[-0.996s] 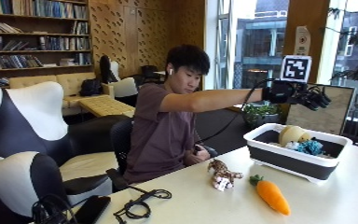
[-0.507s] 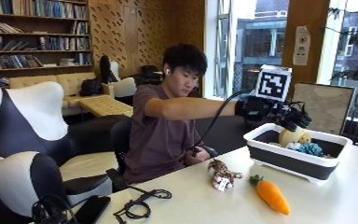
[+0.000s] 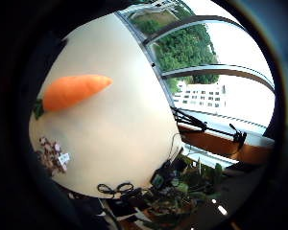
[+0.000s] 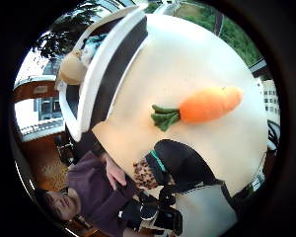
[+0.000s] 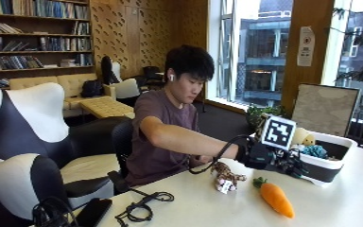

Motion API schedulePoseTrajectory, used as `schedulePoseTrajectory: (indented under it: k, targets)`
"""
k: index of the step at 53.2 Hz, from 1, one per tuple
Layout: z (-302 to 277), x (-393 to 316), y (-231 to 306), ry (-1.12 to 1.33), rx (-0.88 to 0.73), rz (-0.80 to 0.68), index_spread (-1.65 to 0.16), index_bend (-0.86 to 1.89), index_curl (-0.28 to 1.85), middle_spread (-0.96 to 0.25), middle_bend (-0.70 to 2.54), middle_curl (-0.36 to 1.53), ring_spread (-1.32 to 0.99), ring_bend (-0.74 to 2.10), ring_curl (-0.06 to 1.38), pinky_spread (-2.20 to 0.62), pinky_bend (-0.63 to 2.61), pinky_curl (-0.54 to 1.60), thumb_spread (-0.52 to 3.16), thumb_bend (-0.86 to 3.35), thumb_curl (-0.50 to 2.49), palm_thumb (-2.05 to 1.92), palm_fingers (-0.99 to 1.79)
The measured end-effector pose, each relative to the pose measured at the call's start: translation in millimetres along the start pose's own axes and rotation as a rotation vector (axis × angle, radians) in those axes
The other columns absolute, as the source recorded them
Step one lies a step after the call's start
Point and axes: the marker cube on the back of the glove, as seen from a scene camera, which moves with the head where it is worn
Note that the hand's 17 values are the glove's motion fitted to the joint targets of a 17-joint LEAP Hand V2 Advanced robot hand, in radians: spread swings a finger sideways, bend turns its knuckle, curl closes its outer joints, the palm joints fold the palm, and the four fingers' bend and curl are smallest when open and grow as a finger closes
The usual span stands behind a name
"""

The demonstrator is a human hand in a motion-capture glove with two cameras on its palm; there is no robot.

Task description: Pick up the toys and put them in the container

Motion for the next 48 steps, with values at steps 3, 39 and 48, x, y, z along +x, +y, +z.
schedulePoseTrajectory:
  k: [3,39,48]
  targets:
    - [19,3,-5,-0.023,-0.026,-0.004,-0.26,0.09,0.23,-0.11,0.12,0.29,-0.03,0.19,0.3,0.03,0.63,0.32,1.17,-0.02,0.32,0.05,-0.26]
    - [80,16,-55,-0.466,0.394,0.143,-0.26,0.37,0.34,-0.27,0.75,0.52,-0.37,0.9,0.53,-0.23,0.55,0.34,1.18,0.07,0.4,0.26,1.24]
    - [-4,24,-28,-0.494,0.465,0.285,-0.27,0.74,0.53,-0.26,1.09,0.69,-0.39,1.17,0.68,-0.35,0.84,0.5,1.06,0.07,0.49,0.35,1.36]
